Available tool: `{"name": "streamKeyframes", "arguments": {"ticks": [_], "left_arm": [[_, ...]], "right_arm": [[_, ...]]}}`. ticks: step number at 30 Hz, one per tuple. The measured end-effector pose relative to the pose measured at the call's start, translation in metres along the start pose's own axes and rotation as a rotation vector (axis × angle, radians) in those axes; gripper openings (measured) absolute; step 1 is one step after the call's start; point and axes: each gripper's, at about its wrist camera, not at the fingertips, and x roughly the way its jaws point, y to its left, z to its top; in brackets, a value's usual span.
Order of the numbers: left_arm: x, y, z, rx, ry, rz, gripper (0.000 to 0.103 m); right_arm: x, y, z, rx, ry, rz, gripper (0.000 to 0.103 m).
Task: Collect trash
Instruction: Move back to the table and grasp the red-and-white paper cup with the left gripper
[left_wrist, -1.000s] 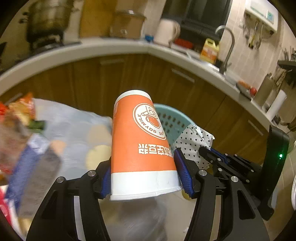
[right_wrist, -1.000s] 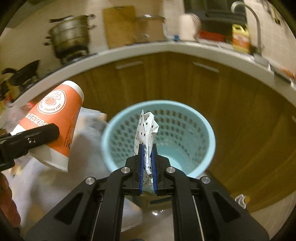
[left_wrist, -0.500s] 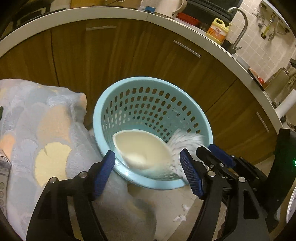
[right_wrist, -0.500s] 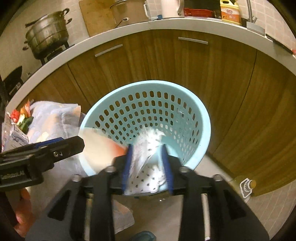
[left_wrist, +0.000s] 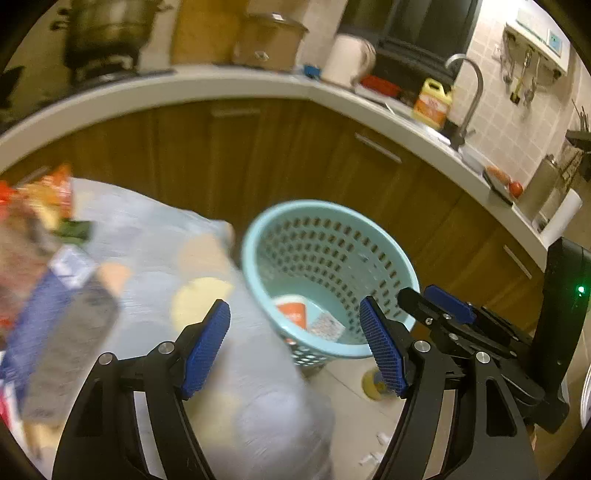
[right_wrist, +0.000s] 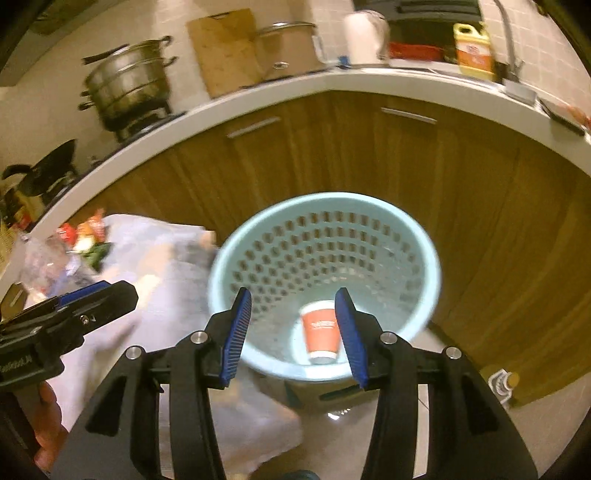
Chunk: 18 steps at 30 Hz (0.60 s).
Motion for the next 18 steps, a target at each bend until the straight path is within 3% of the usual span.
{"name": "streamKeyframes", "arguments": {"ticks": [8, 12, 14, 18], "left_arm": [[-0.082, 0.046, -0.015, -0.058, -0.131, 0.128, 0.073], [-0.122, 0.077, -0.034, -0.101, -0.184, 0.263, 0.074], [-0.141, 0.093, -0.049, -0.119, -0.203, 0.351, 0.079], [-0.158, 0.121, -0.075, -0.133, -0.171, 0.470, 0.082]], "right_arm": [[-0.014, 0.083, -0.010, -0.135, -0.005, 0.113, 0.044], [-0.017, 0.127, -0.023, -0.198, 0.009, 0.164, 0.044], [-0.016, 0.150, -0.033, -0.225, 0.024, 0.193, 0.044], [-0.012, 0.184, -0.053, -0.259, 0.047, 0.241, 0.044]]}}
